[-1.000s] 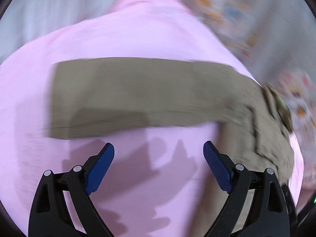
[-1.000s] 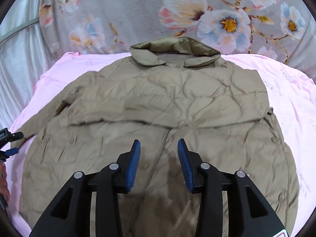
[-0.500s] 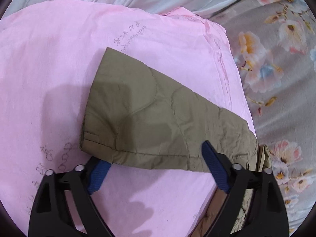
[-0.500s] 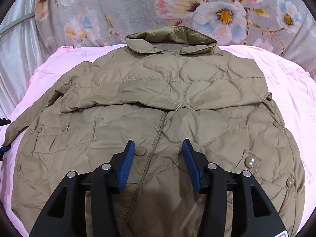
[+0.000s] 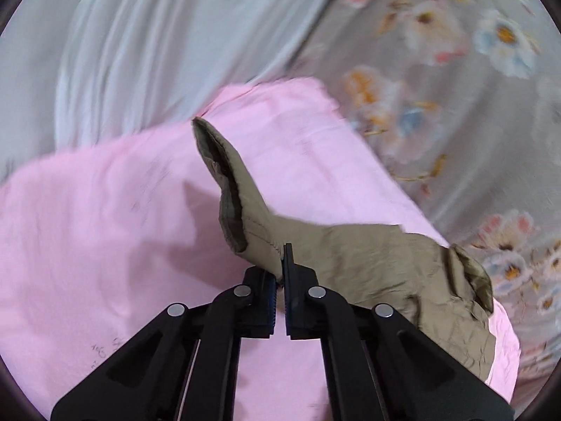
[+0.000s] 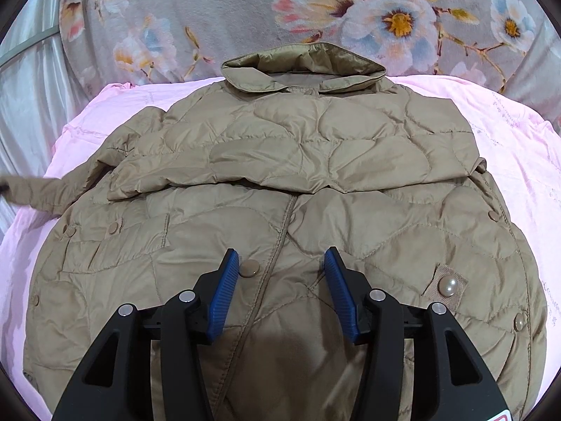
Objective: Fold large clothes
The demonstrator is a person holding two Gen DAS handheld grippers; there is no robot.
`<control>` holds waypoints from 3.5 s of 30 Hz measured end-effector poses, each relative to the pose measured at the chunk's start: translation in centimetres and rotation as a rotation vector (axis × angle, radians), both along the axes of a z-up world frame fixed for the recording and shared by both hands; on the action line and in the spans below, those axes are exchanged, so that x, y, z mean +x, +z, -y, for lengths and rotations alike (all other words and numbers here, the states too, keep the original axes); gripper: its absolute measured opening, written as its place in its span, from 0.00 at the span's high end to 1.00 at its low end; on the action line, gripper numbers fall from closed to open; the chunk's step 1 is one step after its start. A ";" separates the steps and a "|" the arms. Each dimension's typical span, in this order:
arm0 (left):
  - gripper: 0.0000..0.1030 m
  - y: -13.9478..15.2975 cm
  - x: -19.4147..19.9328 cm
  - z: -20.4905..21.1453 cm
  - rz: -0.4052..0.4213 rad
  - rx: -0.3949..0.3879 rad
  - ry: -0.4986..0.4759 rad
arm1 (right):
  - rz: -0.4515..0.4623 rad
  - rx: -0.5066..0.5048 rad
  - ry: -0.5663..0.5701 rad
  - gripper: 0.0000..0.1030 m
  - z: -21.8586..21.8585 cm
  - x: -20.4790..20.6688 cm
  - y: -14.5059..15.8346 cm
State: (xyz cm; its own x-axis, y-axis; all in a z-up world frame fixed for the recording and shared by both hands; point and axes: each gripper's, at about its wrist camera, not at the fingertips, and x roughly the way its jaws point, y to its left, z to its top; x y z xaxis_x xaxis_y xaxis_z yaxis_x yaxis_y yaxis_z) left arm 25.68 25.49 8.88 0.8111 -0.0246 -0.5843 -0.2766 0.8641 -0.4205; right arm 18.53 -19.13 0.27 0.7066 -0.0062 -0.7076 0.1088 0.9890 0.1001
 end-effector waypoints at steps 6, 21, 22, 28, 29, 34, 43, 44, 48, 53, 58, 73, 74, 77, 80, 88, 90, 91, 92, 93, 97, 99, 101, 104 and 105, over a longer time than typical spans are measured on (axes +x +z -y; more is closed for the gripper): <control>0.98 8.4 0.6 12.0 0.140 0.131 -0.260 | 0.008 0.032 0.001 0.51 0.5 0.0 0.2; 0.35 1.9 -2.0 32.9 -0.059 0.044 -0.679 | 0.098 0.184 -0.140 0.50 7.8 -1.1 2.6; 0.35 1.1 -2.2 32.2 -0.078 0.015 -0.681 | 0.100 0.187 -0.141 0.50 8.0 -1.2 2.6; 0.34 -3.0 -1.8 24.7 -0.160 -0.028 -0.520 | 0.083 0.244 -0.127 0.45 9.0 -0.9 2.7; 0.34 -3.8 -1.4 23.6 -0.175 -0.011 -0.492 | 0.073 0.260 -0.130 0.45 9.1 -0.5 2.7; 0.36 -7.2 -0.5 18.3 -0.263 -0.005 -0.393 | -0.013 0.322 -0.116 0.43 8.4 1.9 1.9; 0.42 -9.1 -1.2 19.0 -0.246 0.103 -0.440 | -0.081 0.156 -0.136 0.74 5.5 3.6 0.6; 0.42 -9.2 -1.2 19.2 -0.245 0.113 -0.440 | -0.078 0.146 -0.132 0.82 5.4 3.6 0.8; 0.42 -9.0 -0.8 18.3 -0.267 0.076 -0.438 | -0.001 0.080 -0.121 0.93 5.7 4.1 3.9; 0.42 -6.6 2.5 16.1 -0.251 -0.086 -0.412 | 0.150 -0.019 -0.165 0.94 8.0 5.2 10.0; 0.42 -4.6 6.7 16.8 -0.221 -0.165 -0.407 | 0.152 -0.073 -0.189 0.94 10.0 8.1 10.9; 0.61 -9.1 15.8 22.2 -0.337 -0.083 -0.317 | -0.035 0.084 -0.219 0.92 14.7 9.4 0.2; 0.67 -9.1 15.8 22.5 -0.330 -0.047 -0.318 | -0.038 0.087 -0.216 0.92 14.6 9.3 -0.3; 0.75 -9.3 15.1 23.7 -0.288 0.100 -0.321 | -0.037 0.059 -0.208 0.90 14.1 9.1 -0.8; 0.79 -9.5 13.7 24.7 -0.235 0.230 -0.315 | -0.041 0.028 -0.202 0.87 13.5 8.9 -1.2; 0.86 -9.6 10.3 24.8 -0.204 0.330 -0.319 | -0.048 0.080 -0.198 0.87 13.1 5.8 -1.5; 0.87 -9.6 8.8 24.5 -0.200 0.343 -0.324 | -0.048 0.101 -0.198 0.87 13.0 4.7 -1.6; 0.87 -9.7 7.9 24.1 -0.198 0.345 -0.327 | -0.048 0.106 -0.198 0.87 12.9 4.1 -1.6; 0.88 -9.7 7.3 24.0 -0.196 0.348 -0.328 | -0.049 0.109 -0.197 0.87 12.7 3.5 -1.7; 0.88 -9.7 6.5 23.8 -0.195 0.353 -0.330 | -0.050 0.114 -0.195 0.87 12.6 2.6 -1.7; 0.88 -9.8 2.8 22.9 -0.190 0.368 -0.337 | -0.048 0.142 -0.191 0.87 12.3 -1.2 -2.0; 0.88 -9.9 1.2 22.3 -0.189 0.369 -0.340 | -0.045 0.149 -0.188 0.86 12.0 -3.0 -2.0; 0.88 -9.7 0.1 21.7 -0.179 0.347 -0.343 | -0.042 0.155 -0.180 0.83 11.8 -3.8 -1.9; 0.86 -8.4 -0.6 20.2 -0.160 0.288 -0.336 | -0.057 0.186 -0.176 0.76 12.4 -4.1 -1.0; 0.86 -7.3 -1.0 20.1 -0.142 0.307 -0.335 | -0.052 0.197 -0.187 0.72 12.7 -4.4 -0.2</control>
